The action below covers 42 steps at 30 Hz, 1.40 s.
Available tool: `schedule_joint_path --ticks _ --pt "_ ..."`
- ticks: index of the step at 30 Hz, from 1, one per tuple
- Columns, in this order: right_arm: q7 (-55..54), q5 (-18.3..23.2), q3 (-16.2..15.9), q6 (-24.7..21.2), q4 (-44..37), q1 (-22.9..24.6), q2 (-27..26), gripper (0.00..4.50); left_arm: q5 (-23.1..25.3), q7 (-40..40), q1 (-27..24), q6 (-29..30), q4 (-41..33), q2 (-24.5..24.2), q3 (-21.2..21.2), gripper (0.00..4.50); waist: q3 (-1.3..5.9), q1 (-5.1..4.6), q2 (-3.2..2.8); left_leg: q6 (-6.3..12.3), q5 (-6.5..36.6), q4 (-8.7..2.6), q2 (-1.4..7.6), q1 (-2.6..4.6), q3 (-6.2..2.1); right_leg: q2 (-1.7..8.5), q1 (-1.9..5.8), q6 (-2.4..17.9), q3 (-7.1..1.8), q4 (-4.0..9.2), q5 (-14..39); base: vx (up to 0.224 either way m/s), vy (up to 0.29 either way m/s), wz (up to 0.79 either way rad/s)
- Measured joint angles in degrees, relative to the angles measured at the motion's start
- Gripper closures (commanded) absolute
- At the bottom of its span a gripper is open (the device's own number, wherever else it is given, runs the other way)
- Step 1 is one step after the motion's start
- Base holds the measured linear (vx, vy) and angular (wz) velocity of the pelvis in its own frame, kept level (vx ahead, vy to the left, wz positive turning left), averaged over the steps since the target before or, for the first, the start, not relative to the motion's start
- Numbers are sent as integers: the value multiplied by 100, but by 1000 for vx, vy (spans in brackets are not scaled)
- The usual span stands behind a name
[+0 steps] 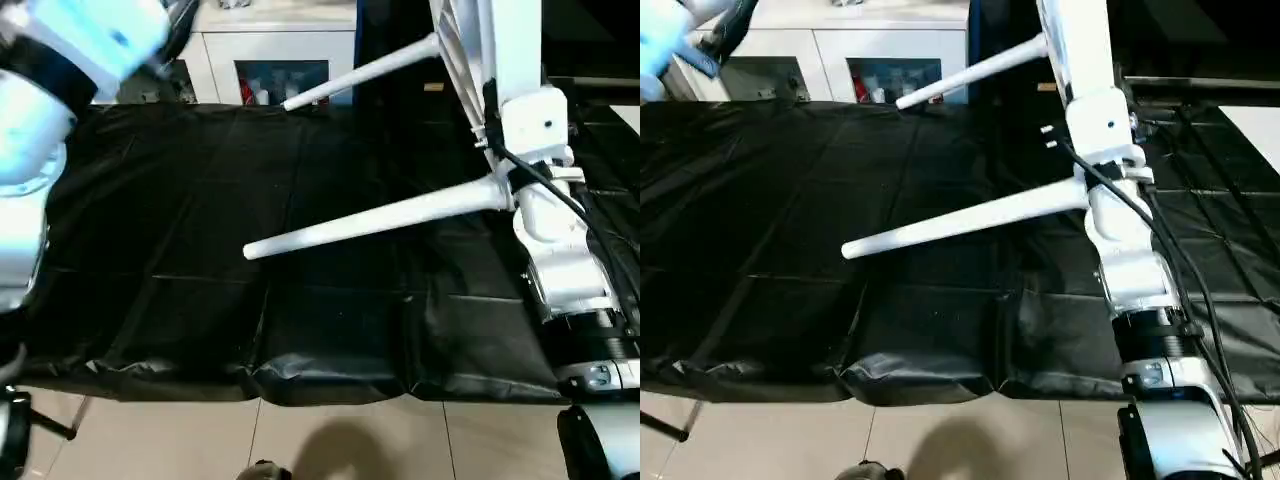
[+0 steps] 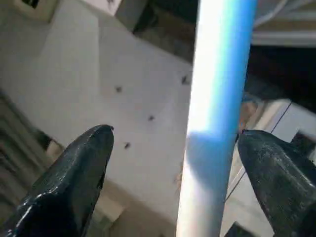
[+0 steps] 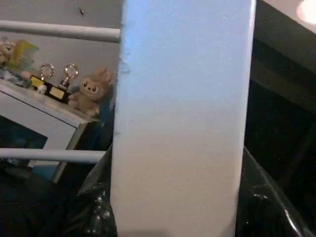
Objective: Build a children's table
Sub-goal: Flip table
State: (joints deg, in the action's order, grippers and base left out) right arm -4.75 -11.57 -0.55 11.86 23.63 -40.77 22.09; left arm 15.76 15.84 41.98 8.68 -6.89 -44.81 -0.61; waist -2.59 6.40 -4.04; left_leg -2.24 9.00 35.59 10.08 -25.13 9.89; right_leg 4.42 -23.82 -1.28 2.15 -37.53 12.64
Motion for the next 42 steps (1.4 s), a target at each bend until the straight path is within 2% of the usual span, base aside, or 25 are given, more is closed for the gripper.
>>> schedule_joint_path --ticks 8,9,14,15,20,21,23,26,32,39,42 --pt "171 -2 -45 0 -84 -130 47 284 321 -304 164 -336 932 -5 -44 0 -14 -2 20 45 -1 16 3 -17 2 1 -19 2 -2 -11 1 0 0 0" --pt "199 -2 -58 0 -83 -176 60 284 320 -316 207 -402 1089 11 -45 28 -18 1 26 45 -1 16 3 -17 2 1 -19 2 -1 -13 1 0 0 0" --pt "263 -7 -106 7 -84 -276 66 285 305 -305 349 -628 1515 50 -45 49 -38 1 57 49 2 20 4 -17 3 1 -20 6 -2 -16 4 0 0 0" --pt "274 -13 -113 8 -84 -306 66 285 303 -305 348 -670 1559 78 -45 73 -41 3 62 50 2 21 4 -18 3 1 -20 6 -1 -17 4 0 0 0" --pt "280 -53 -117 8 -74 -385 72 286 233 -299 325 -722 1524 133 -24 102 -53 13 80 50 2 22 5 -19 3 1 -20 8 0 -18 4 0 0 0" --pt "282 -55 -132 8 -42 -424 75 287 187 -291 270 -721 1438 171 -10 124 -56 15 85 50 2 24 5 -19 3 2 -20 7 0 -20 4 0 0 0" --pt "283 -61 -158 8 5 -476 96 287 180 -304 214 -701 1353 253 37 128 -61 14 93 50 2 29 6 -19 3 3 -21 8 0 -28 5 0 0 0" --pt "285 -85 -185 8 25 -539 99 287 181 -320 113 -643 1214 265 138 166 -66 14 100 50 1 33 6 -18 3 3 -25 14 0 -42 9 0 0 0" --pt "286 -204 -217 126 169 -723 130 289 178 -423 -203 -507 880 329 340 215 -69 9 105 49 1 41 8 -17 2 3 -24 14 0 -50 8 0 0 0" --pt "288 -471 -317 339 471 -1207 321 294 176 -638 -624 -264 541 587 605 270 -67 21 103 34 9 54 9 -12 0 4 -15 13 3 -60 7 0 0 0" --pt "288 -666 -452 514 791 -1557 344 298 63 -868 -909 -289 567 909 770 287 -60 8 91 35 9 62 6 -11 1 9 -12 14 0 -62 1 0 0 0"
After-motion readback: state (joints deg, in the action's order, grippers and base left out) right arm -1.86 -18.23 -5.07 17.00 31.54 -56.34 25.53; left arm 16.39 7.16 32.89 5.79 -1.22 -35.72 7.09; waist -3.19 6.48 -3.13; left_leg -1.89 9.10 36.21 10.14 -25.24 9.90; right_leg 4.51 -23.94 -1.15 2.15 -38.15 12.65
